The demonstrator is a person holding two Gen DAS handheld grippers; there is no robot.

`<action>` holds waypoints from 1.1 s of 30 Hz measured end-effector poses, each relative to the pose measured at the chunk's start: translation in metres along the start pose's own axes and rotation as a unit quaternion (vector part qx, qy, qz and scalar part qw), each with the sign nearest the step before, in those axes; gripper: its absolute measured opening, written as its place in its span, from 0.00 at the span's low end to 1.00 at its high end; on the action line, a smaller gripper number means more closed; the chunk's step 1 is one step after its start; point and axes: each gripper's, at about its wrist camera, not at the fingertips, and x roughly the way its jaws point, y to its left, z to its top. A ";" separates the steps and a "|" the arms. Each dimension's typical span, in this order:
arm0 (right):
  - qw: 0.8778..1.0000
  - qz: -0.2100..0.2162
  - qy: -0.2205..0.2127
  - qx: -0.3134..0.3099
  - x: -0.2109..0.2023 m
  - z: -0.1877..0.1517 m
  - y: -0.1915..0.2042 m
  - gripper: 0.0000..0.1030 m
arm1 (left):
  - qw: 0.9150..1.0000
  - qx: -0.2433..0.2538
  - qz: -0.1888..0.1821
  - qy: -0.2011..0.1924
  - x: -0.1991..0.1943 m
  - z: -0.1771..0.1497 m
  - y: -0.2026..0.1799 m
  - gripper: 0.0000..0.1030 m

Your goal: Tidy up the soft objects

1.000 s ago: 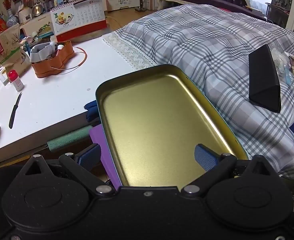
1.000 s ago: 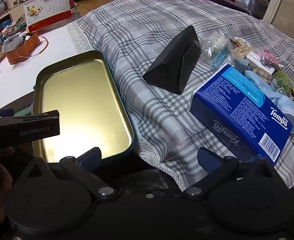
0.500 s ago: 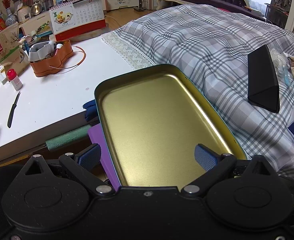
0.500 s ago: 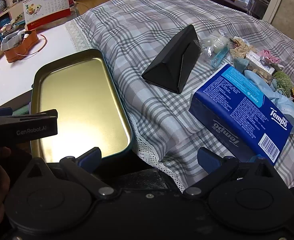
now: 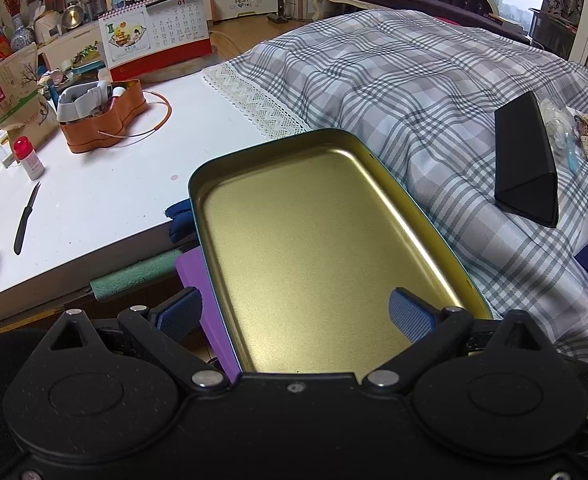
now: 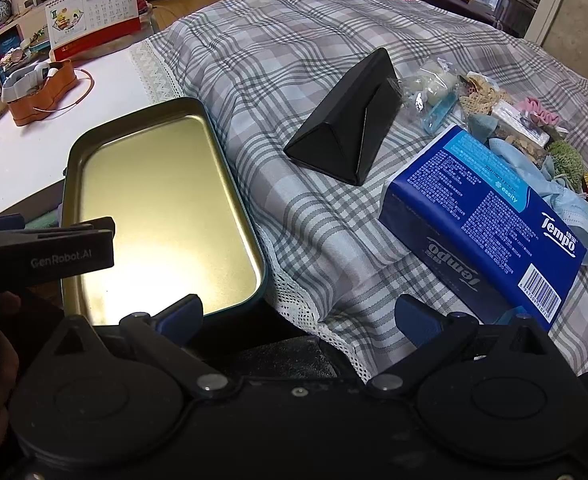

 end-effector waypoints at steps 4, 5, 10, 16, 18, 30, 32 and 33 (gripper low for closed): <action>1.000 0.000 0.001 0.000 0.001 -0.002 0.001 0.99 | 1.000 0.000 0.000 0.000 0.000 0.000 0.000 0.94; 1.000 0.000 0.001 0.000 0.001 -0.001 0.001 0.99 | 1.000 0.000 0.000 0.000 0.000 0.000 0.000 0.94; 1.000 0.000 0.000 0.000 0.001 -0.002 0.001 0.99 | 1.000 0.000 0.000 0.000 0.000 0.001 0.000 0.94; 1.000 0.000 0.000 0.000 0.001 -0.002 0.001 0.99 | 1.000 0.000 -0.001 0.000 0.000 0.000 0.001 0.94; 1.000 -0.001 0.001 0.000 0.001 -0.002 0.001 0.99 | 1.000 0.000 -0.001 0.000 0.000 0.000 0.001 0.94; 1.000 -0.002 0.002 -0.003 0.002 -0.002 0.004 0.99 | 1.000 -0.001 -0.002 0.000 0.000 0.000 0.001 0.94; 1.000 -0.001 0.004 -0.005 0.003 -0.002 0.005 0.99 | 1.000 -0.001 -0.001 0.000 -0.001 0.001 0.000 0.94; 1.000 -0.001 0.004 -0.007 0.003 -0.002 0.006 0.99 | 1.000 -0.001 -0.001 0.000 -0.001 0.001 0.001 0.94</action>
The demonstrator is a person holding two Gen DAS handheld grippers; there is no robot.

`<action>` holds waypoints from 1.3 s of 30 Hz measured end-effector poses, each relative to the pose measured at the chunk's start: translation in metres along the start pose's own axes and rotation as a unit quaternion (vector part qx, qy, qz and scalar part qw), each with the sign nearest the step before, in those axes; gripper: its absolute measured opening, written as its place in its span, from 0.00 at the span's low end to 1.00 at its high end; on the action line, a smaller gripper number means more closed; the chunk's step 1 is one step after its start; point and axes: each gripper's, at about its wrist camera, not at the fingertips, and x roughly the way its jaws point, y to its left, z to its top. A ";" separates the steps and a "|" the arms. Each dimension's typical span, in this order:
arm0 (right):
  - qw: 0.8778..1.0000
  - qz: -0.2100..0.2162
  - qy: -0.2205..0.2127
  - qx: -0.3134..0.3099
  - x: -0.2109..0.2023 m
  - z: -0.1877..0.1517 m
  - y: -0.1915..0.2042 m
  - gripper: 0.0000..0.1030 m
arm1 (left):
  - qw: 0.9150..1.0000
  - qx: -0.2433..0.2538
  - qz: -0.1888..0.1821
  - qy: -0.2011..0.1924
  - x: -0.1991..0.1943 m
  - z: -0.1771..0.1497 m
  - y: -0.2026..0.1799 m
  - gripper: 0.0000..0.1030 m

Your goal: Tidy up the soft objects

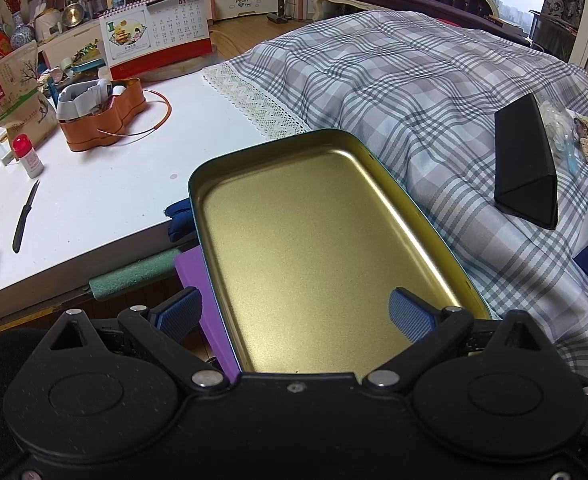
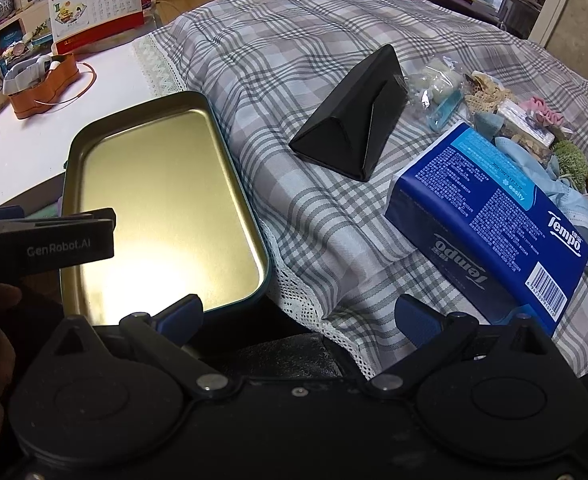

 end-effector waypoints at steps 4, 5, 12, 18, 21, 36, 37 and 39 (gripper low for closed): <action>1.000 -0.003 -0.005 -0.011 -0.002 -0.002 0.003 0.99 | 1.000 0.000 0.000 -0.001 -0.001 0.001 -0.002 0.94; 1.000 -0.004 -0.007 -0.014 -0.002 -0.002 0.003 0.99 | 1.000 0.000 0.000 0.000 -0.001 0.001 -0.001 0.94; 0.999 -0.010 -0.024 -0.020 -0.006 -0.003 0.001 0.99 | 1.000 0.002 -0.003 -0.002 -0.001 0.001 -0.003 0.94; 0.998 -0.007 -0.054 -0.020 -0.015 0.000 -0.008 0.99 | 1.000 0.005 -0.005 -0.003 -0.001 -0.001 -0.002 0.91; 0.997 -0.016 -0.075 -0.015 -0.022 0.003 -0.017 0.99 | 1.000 0.009 -0.005 -0.002 -0.001 -0.001 -0.003 0.90; 0.981 -0.066 -0.156 0.089 -0.035 0.011 -0.111 0.99 | 0.999 0.028 0.000 -0.041 -0.011 -0.004 -0.011 0.90; 0.980 -0.069 -0.157 0.106 -0.035 0.012 -0.122 0.99 | 0.999 0.030 0.000 -0.043 -0.011 -0.004 -0.012 0.90; 0.977 -0.069 -0.150 0.134 -0.033 0.015 -0.144 0.99 | 0.998 0.035 -0.003 -0.043 -0.011 -0.005 -0.014 0.90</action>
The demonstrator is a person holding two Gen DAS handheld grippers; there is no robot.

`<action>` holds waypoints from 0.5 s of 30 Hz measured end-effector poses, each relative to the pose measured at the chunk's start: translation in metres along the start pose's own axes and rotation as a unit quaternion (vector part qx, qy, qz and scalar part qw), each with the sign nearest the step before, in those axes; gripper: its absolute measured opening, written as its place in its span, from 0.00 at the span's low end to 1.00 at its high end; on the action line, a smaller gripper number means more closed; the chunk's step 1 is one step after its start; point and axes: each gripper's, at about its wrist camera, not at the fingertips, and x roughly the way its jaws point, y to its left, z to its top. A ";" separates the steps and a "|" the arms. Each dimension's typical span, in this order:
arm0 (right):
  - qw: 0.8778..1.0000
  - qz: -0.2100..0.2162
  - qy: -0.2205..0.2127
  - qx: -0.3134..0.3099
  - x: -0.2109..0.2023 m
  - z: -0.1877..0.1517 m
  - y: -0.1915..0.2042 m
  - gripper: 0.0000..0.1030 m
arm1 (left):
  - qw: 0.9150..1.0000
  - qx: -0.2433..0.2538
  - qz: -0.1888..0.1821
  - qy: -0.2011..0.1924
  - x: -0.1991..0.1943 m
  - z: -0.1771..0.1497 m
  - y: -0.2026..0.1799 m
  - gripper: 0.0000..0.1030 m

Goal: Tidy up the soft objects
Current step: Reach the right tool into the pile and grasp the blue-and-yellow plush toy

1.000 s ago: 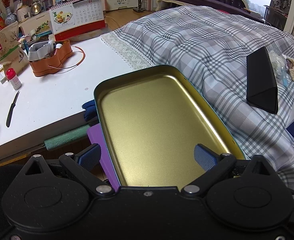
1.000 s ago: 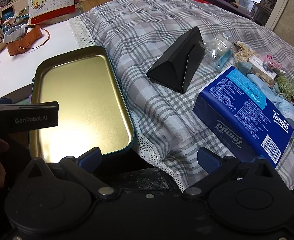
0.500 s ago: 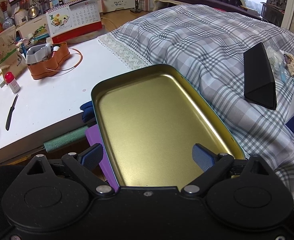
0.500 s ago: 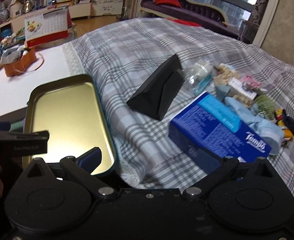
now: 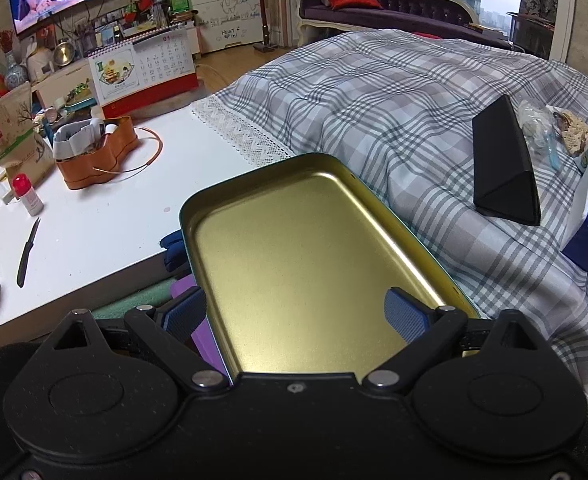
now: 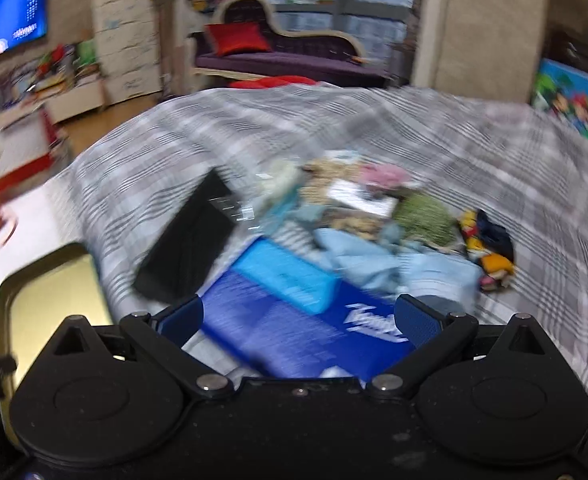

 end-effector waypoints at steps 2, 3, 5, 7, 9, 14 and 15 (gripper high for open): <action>1.000 -0.007 0.000 0.022 0.007 0.009 -0.021 0.99 | 1.000 0.005 -0.003 0.003 0.001 0.000 -0.002 0.90; 0.999 -0.020 -0.006 0.031 0.009 0.013 -0.030 0.99 | 1.000 0.008 -0.004 0.005 0.001 -0.001 -0.003 0.90; 0.997 -0.055 -0.021 0.043 0.015 0.022 -0.048 0.99 | 1.000 0.012 -0.006 0.006 0.001 -0.001 -0.005 0.90; 0.995 -0.077 -0.030 0.061 0.022 0.031 -0.066 0.99 | 1.000 0.016 -0.008 0.006 0.001 -0.001 -0.007 0.90; 0.992 -0.090 -0.025 0.089 0.032 0.039 -0.086 0.99 | 1.000 0.018 -0.006 0.008 0.001 -0.001 -0.009 0.90; 0.980 -0.115 -0.004 0.161 0.063 0.054 -0.132 0.89 | 1.000 0.022 -0.002 0.013 0.001 0.001 -0.013 0.90; 0.978 -0.116 0.002 0.173 0.069 0.056 -0.138 0.89 | 1.000 0.021 -0.003 0.015 0.001 0.002 -0.014 0.90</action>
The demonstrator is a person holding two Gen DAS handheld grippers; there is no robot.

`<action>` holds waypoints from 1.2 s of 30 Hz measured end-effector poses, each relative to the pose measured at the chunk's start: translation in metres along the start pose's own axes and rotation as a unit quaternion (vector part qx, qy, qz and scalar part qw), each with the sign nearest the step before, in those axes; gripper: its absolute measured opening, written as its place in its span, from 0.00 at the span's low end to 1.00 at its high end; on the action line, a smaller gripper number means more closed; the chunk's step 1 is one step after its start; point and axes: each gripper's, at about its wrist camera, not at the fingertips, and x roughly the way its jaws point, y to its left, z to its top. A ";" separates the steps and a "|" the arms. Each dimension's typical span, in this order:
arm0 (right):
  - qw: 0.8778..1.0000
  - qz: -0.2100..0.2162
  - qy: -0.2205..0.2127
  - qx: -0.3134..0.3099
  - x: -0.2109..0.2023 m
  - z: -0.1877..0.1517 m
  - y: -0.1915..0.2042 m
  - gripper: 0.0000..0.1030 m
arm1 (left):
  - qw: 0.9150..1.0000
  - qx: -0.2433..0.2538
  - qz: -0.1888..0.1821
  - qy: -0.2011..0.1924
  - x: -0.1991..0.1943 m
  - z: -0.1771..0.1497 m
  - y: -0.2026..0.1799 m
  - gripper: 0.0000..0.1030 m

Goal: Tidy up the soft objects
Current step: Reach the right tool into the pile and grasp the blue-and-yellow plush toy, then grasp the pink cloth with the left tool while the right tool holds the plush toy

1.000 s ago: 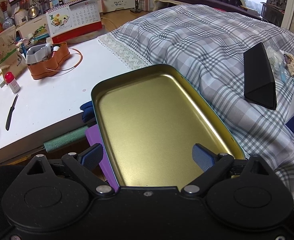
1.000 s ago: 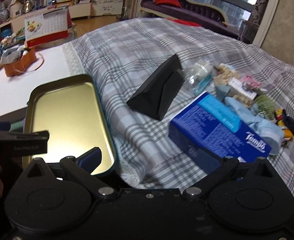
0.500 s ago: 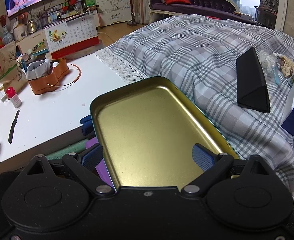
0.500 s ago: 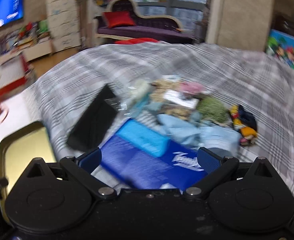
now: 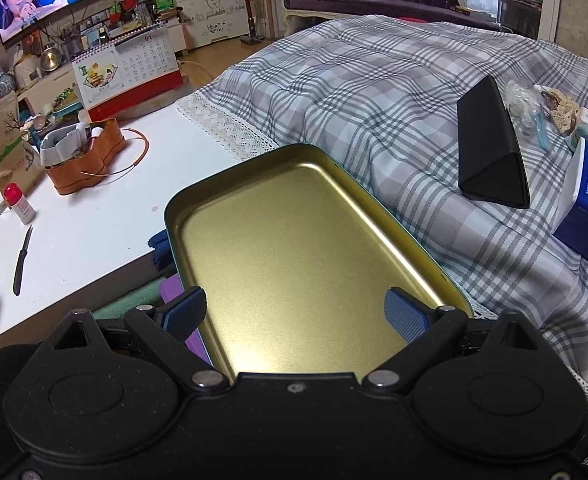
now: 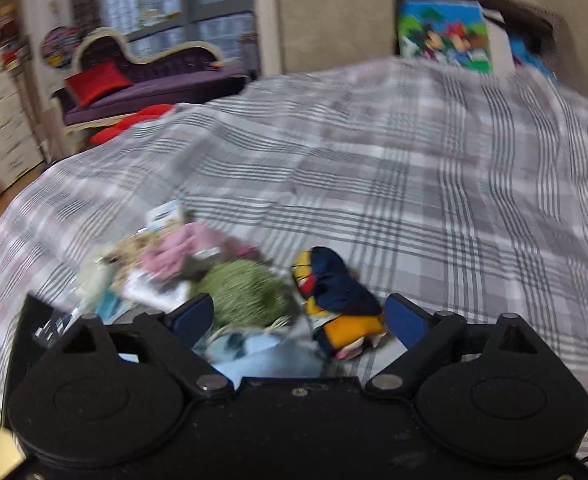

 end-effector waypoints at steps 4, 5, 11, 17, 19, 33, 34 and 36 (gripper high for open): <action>0.998 -0.002 0.043 0.038 0.033 0.012 -0.011 0.83 | 1.000 -0.008 0.004 0.013 -0.001 0.009 -0.007 0.90; 0.997 0.000 0.053 0.047 0.040 0.015 -0.012 0.82 | 1.000 -0.010 0.001 0.013 -0.002 0.013 -0.010 0.90; 0.995 -0.020 0.077 0.059 0.068 0.021 -0.015 0.78 | 0.999 0.002 -0.038 -0.013 -0.021 0.053 -0.043 0.90; 0.991 -0.038 0.104 0.076 0.091 0.015 -0.032 0.70 | 0.993 0.070 -0.077 -0.056 -0.038 0.095 -0.105 0.91; 0.990 -0.031 0.109 0.085 0.095 0.014 -0.036 0.65 | 0.990 0.093 -0.089 -0.065 -0.039 0.107 -0.127 0.91; 0.995 0.003 0.064 0.073 0.082 0.009 -0.029 0.42 | 0.972 0.127 -0.196 -0.017 0.000 0.187 -0.246 0.91; 0.995 0.008 0.058 0.079 0.080 0.009 -0.031 0.42 | 0.972 0.124 -0.202 -0.009 0.004 0.192 -0.253 0.91; 0.995 0.017 0.043 0.090 0.076 0.010 -0.034 0.42 | 0.970 0.117 -0.213 0.005 0.013 0.201 -0.267 0.91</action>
